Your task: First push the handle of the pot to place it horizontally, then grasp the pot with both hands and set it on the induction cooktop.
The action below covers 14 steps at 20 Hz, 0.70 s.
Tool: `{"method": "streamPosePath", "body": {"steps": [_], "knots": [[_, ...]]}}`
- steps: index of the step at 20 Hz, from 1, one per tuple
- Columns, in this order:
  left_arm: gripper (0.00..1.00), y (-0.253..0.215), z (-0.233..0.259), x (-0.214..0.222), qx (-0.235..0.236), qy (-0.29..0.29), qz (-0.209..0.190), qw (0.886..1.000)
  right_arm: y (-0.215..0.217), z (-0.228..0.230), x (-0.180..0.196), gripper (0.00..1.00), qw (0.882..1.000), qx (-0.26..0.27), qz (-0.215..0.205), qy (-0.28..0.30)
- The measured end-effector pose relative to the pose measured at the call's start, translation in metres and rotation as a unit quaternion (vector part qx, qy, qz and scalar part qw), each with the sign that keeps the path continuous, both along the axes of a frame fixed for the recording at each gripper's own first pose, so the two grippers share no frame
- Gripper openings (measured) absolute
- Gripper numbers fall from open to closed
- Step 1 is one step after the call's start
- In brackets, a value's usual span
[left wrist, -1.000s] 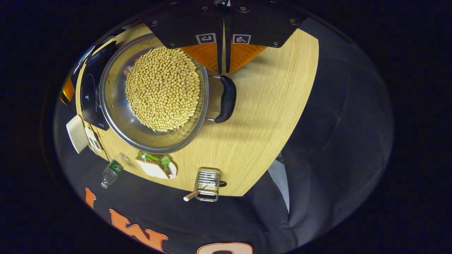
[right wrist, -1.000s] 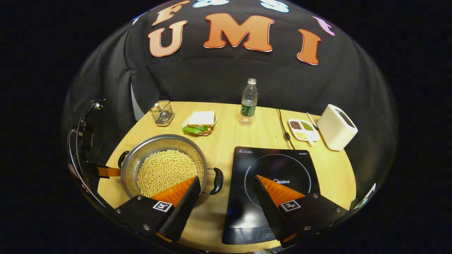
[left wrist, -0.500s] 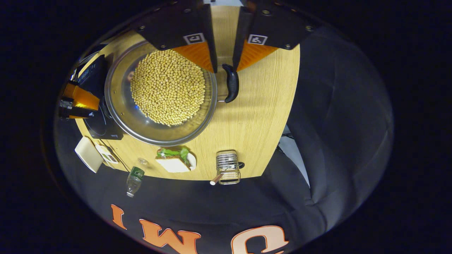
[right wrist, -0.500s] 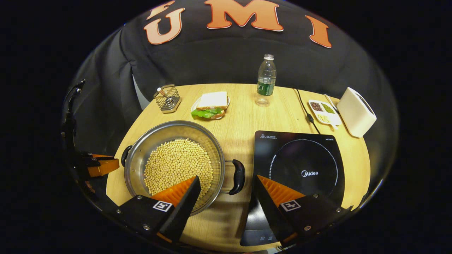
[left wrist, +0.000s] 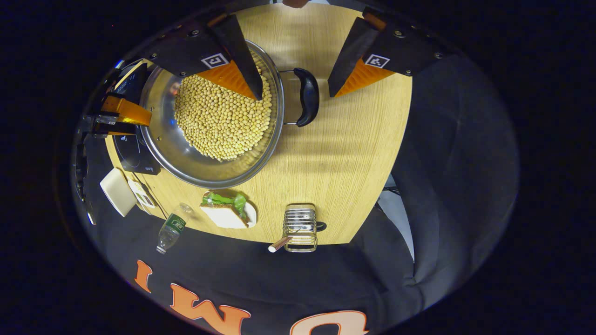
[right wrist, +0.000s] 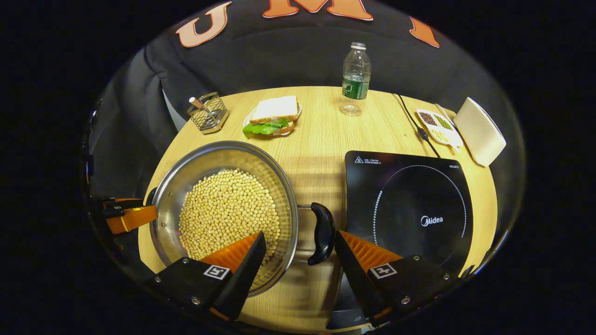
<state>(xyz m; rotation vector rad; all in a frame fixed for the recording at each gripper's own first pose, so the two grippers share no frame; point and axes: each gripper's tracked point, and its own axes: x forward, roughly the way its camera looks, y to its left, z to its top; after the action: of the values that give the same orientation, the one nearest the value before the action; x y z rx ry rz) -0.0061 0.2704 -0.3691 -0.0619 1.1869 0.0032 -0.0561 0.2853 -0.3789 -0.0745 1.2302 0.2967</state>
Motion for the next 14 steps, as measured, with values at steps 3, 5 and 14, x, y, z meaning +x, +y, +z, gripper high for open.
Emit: {"method": "streamPosePath", "body": {"steps": [3,5,14], "knots": [[0.90,0.009,-0.011,0.004,0.010,-0.014,0.000,1.000,0.000,-0.011,-0.002,0.92,1.000,-0.004,-0.004,0.011],[0.90,0.004,-0.017,0.007,0.000,-0.023,0.006,1.000,0.001,-0.016,-0.002,0.89,1.000,-0.003,-0.011,0.011],[0.89,-0.002,-0.041,0.001,-0.002,-0.035,0.021,0.999,-0.005,-0.030,0.005,0.68,0.999,-0.014,-0.024,-0.024]]}}
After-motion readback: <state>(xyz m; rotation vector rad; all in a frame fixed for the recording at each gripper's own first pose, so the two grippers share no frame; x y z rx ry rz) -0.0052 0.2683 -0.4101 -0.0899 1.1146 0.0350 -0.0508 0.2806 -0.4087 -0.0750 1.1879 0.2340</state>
